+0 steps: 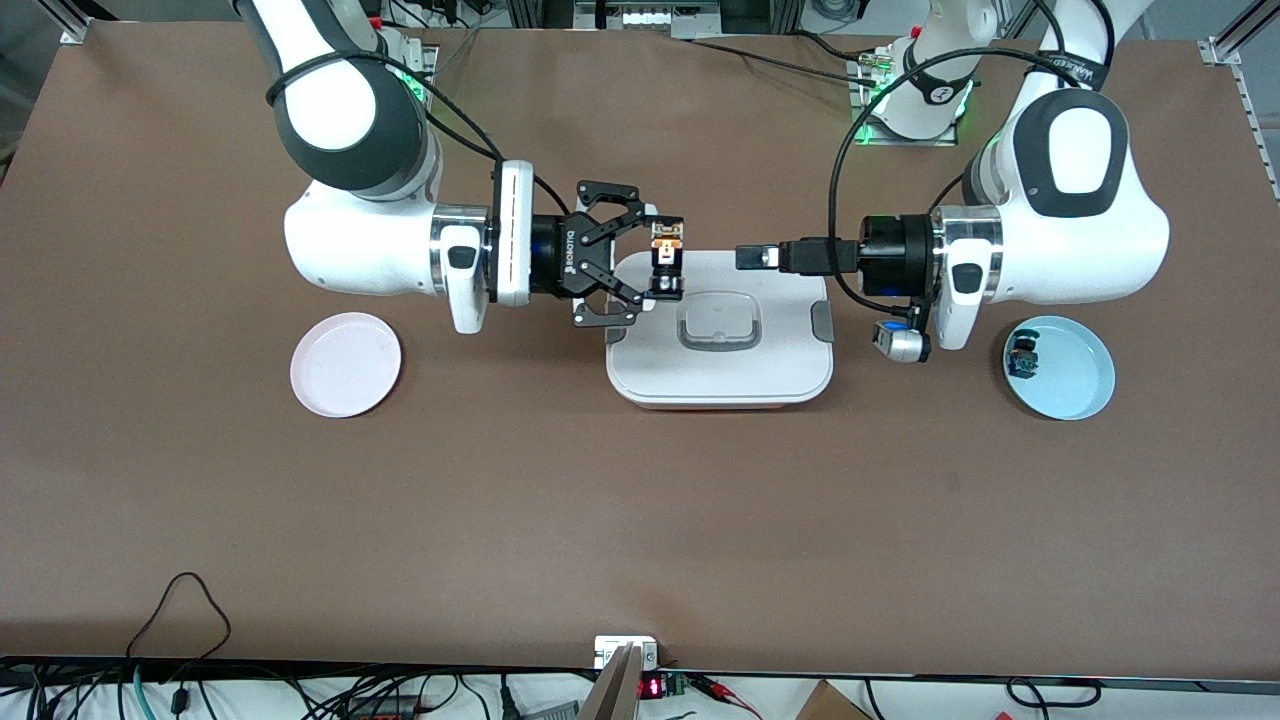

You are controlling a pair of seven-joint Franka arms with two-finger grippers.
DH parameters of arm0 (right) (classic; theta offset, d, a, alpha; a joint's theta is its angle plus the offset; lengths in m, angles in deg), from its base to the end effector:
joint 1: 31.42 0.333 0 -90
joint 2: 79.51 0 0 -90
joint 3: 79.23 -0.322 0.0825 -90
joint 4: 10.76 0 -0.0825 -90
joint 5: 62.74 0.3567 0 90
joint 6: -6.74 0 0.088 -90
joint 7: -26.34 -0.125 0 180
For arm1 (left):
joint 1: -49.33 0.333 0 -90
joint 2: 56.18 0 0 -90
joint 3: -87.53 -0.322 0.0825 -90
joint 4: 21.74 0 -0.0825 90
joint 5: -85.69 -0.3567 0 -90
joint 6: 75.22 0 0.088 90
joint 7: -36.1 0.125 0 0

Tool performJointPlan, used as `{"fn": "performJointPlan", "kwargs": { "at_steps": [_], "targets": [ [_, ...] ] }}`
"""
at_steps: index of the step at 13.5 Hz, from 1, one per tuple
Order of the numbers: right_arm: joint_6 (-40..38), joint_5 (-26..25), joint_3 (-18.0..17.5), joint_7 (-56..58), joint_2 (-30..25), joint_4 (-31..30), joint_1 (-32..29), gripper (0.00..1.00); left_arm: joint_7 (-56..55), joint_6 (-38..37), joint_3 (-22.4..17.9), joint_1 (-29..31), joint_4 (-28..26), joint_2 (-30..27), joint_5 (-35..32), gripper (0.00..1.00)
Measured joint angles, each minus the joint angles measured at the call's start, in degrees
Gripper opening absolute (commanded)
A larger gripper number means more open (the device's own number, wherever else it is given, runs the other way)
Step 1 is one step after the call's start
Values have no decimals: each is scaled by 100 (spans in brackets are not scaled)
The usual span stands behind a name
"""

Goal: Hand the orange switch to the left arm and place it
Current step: 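Carry the switch above the box while the left gripper approaches it, then grasp the orange switch with the left gripper, then open the right gripper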

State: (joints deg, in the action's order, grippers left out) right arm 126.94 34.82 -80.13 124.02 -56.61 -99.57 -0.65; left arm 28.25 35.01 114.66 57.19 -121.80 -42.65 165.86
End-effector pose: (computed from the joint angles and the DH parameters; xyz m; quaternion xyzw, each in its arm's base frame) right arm 0.5597 0.4173 0.4990 -0.5782 -0.4509 -0.4099 0.5426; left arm 0.5669 -0.2607 0.5195 0.7503 0.1620 -0.1712 0.6176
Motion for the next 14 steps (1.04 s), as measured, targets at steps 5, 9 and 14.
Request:
{"fn": "performJointPlan", "kwargs": {
  "at_steps": [5, 9, 14],
  "targets": [
    [110, 207, 20, 61, 97, 31, 188, 0, -2, 241, 5, -216, -4, 0, 224, 99],
    [493, 225, 137, 61, 100, 50, 510, 0, -1, 419, 7, -346, -4, 0, 224, 66],
    [524, 256, 243, 61, 101, 85, 596, 0, 5, 457, 0, -355, -20, 0, 224, 65]
  ]
}}
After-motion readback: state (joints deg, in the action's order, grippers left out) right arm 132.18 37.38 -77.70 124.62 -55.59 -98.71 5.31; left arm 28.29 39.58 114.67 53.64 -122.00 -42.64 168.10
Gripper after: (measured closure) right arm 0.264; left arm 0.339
